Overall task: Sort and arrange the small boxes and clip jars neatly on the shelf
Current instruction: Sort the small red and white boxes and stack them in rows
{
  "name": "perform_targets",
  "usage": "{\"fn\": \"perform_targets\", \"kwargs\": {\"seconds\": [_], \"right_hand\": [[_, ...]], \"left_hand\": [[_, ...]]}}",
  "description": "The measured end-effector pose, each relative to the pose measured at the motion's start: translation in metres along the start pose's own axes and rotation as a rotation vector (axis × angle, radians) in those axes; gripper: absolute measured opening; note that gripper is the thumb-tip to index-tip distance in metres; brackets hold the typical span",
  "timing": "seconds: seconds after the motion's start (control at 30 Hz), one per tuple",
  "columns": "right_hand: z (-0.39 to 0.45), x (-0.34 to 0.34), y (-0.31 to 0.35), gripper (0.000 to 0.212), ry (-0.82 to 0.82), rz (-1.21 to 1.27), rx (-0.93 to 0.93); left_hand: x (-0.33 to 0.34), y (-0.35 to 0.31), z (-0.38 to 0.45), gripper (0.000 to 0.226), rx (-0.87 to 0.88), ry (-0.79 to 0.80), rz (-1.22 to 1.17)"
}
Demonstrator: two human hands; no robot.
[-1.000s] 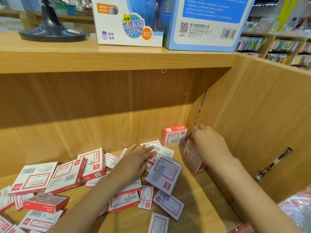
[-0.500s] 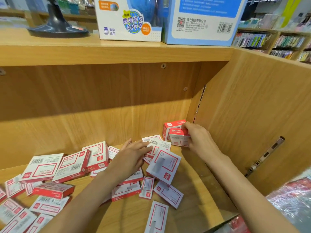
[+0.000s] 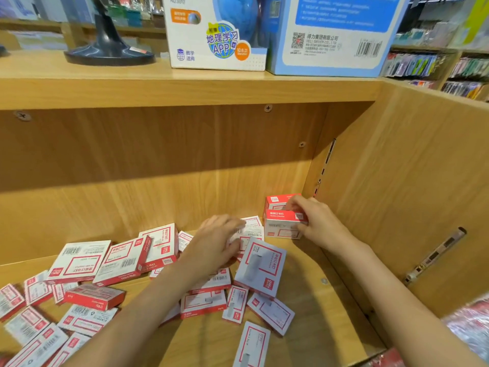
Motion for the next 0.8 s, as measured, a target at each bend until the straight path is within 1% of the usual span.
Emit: {"fn": "perform_targets", "kwargs": {"seconds": [0.07, 0.13, 0.2, 0.27, 0.3, 0.37, 0.43, 0.5, 0.57, 0.6, 0.67, 0.7, 0.73, 0.8], "right_hand": [[0.0, 0.002, -0.001, 0.043, 0.039, 0.049, 0.019], [0.002, 0.002, 0.0, 0.049, 0.072, 0.117, 0.038], [0.01, -0.005, 0.003, 0.043, 0.02, 0.141, 0.033], [0.024, -0.013, 0.005, 0.034, -0.077, 0.048, 0.002], [0.03, -0.012, 0.006, 0.032, -0.083, -0.015, -0.014], [0.04, -0.003, 0.006, 0.033, -0.007, -0.131, -0.032], [0.049, 0.007, 0.006, 0.037, 0.067, -0.22, -0.055], [0.056, 0.01, 0.006, 0.034, 0.112, -0.277, -0.08], [0.058, 0.009, 0.006, 0.028, 0.104, -0.315, -0.096], [0.057, 0.006, 0.006, 0.026, 0.064, -0.318, -0.101], [0.051, -0.011, 0.01, 0.025, -0.065, -0.258, -0.096], [0.046, -0.023, 0.011, 0.025, -0.137, -0.183, -0.072], [0.041, -0.035, 0.011, 0.025, -0.195, -0.079, -0.036], [0.035, -0.049, 0.012, 0.025, -0.23, 0.168, 0.016]], "left_hand": [[0.005, -0.013, 0.013, 0.043, -0.04, 0.018, -0.078], [0.014, -0.019, 0.026, 0.048, -0.121, 0.047, -0.183], [0.027, -0.021, 0.039, 0.048, -0.216, 0.104, -0.262], [0.036, -0.023, 0.046, 0.039, -0.259, 0.157, -0.308], [0.039, -0.023, 0.048, 0.032, -0.271, 0.164, -0.334], [0.038, -0.021, 0.05, 0.021, -0.272, 0.132, -0.347], [0.035, -0.019, 0.048, 0.02, -0.263, 0.09, -0.349], [0.033, -0.017, 0.046, 0.02, -0.263, 0.065, -0.361], [0.033, -0.016, 0.045, 0.019, -0.254, 0.05, -0.362], [0.034, -0.015, 0.045, 0.019, -0.255, 0.054, -0.362], [0.035, -0.009, 0.044, 0.019, -0.31, 0.057, -0.405], [0.035, -0.005, 0.044, 0.019, -0.38, 0.048, -0.466], [0.034, 0.001, 0.043, 0.021, -0.459, 0.023, -0.528], [0.031, 0.005, 0.044, 0.034, -0.554, -0.029, -0.614]]}}
Point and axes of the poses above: each hand's wrist, its own z-axis towards the middle knuckle, its own x-axis out of the palm, y = z × x, the point moved 7 cm from there along z, towards the middle knuckle, and after that the axes turned 14 degrees about -y, right-handed, at the moved point
